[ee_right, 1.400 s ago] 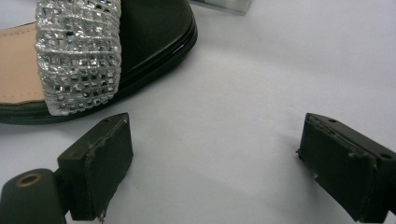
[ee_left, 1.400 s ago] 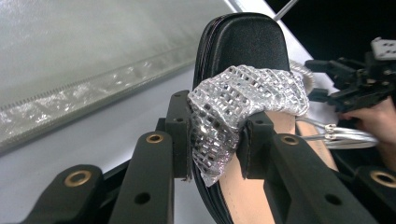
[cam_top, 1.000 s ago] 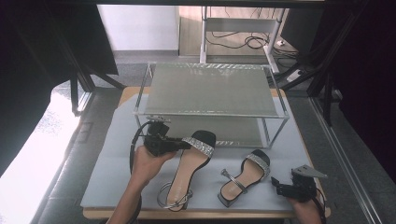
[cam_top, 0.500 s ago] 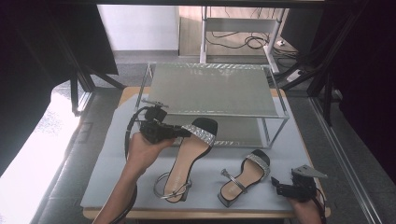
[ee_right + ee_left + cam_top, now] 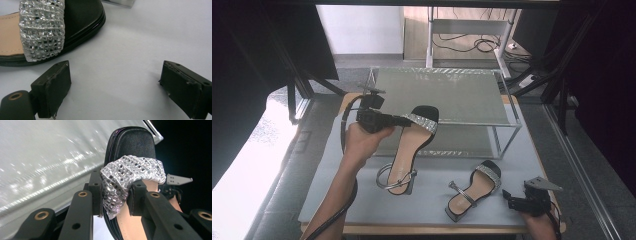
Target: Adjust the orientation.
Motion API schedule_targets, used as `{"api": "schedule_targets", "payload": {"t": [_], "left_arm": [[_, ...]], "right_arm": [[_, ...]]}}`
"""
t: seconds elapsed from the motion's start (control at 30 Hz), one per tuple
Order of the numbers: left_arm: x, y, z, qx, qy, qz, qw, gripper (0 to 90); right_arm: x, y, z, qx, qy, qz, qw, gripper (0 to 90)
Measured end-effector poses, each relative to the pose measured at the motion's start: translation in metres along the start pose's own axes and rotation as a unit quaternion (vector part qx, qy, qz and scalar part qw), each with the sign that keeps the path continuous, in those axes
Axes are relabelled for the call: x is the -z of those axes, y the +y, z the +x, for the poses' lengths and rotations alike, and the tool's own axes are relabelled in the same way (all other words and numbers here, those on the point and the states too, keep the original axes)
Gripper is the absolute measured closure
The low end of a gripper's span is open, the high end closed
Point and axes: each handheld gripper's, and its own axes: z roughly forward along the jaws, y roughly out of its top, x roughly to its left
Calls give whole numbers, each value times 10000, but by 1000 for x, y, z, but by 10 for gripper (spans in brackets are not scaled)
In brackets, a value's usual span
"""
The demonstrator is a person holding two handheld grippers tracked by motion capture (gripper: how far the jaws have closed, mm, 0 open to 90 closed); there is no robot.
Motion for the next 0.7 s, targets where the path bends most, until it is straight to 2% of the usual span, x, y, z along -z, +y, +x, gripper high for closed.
{"api": "schedule_targets", "payload": {"t": [0.3,0.7], "left_arm": [[1,23,13,266,152,-60,9995,700],[5,54,28,641,420,-150,9969,700]], "right_arm": [[0,0,0,8,3,-4,10000,97],[0,0,0,-1,5,1,10000,97]]}}
